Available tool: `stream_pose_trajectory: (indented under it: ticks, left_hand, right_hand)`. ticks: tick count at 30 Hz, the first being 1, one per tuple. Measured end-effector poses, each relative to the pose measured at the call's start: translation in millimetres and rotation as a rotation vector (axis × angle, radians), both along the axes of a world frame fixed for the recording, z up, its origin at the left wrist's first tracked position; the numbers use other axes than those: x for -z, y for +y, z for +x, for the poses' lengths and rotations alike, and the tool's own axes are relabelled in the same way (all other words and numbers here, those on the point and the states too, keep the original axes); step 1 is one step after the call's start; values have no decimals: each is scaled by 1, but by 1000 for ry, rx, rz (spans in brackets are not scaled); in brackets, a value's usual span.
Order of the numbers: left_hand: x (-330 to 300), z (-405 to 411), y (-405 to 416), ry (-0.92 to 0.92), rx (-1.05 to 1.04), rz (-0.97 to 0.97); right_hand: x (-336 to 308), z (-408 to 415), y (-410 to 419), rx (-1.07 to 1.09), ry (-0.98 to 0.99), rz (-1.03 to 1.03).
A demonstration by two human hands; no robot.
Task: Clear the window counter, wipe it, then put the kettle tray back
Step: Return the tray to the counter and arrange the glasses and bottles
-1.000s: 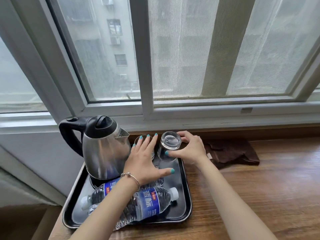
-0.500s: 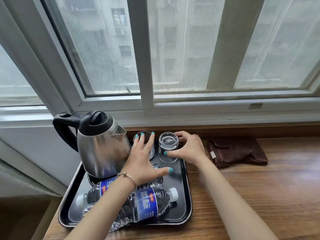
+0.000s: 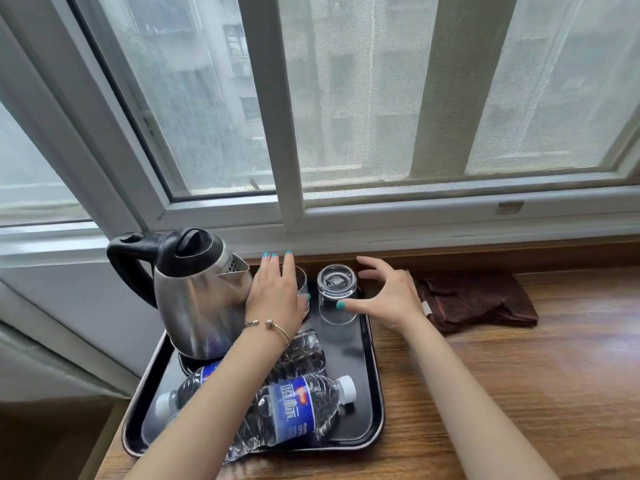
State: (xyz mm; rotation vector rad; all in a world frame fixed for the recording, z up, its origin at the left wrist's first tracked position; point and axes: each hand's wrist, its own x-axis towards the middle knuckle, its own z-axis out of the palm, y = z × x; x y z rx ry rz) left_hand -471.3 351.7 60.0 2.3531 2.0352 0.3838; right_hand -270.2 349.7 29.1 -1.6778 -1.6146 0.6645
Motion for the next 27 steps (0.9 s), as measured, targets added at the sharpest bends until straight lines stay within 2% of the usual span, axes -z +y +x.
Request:
stream_pose_trajectory:
  ticks: [5, 12, 21, 27]
  left_hand:
    - [-1, 5, 13, 39, -56, -79]
    - [-8, 10, 15, -207, -117, -182]
    - [-27, 20, -2, -259, 7, 52]
    - [-65, 13, -15, -331, 108, 112]
  right_hand:
    - [5, 10, -15, -7, 45, 19]
    - [5, 14, -23, -3, 78, 77]
    - [-10, 0, -29, -47, 134, 180]
    - [-30, -10, -38, -58, 157, 214]
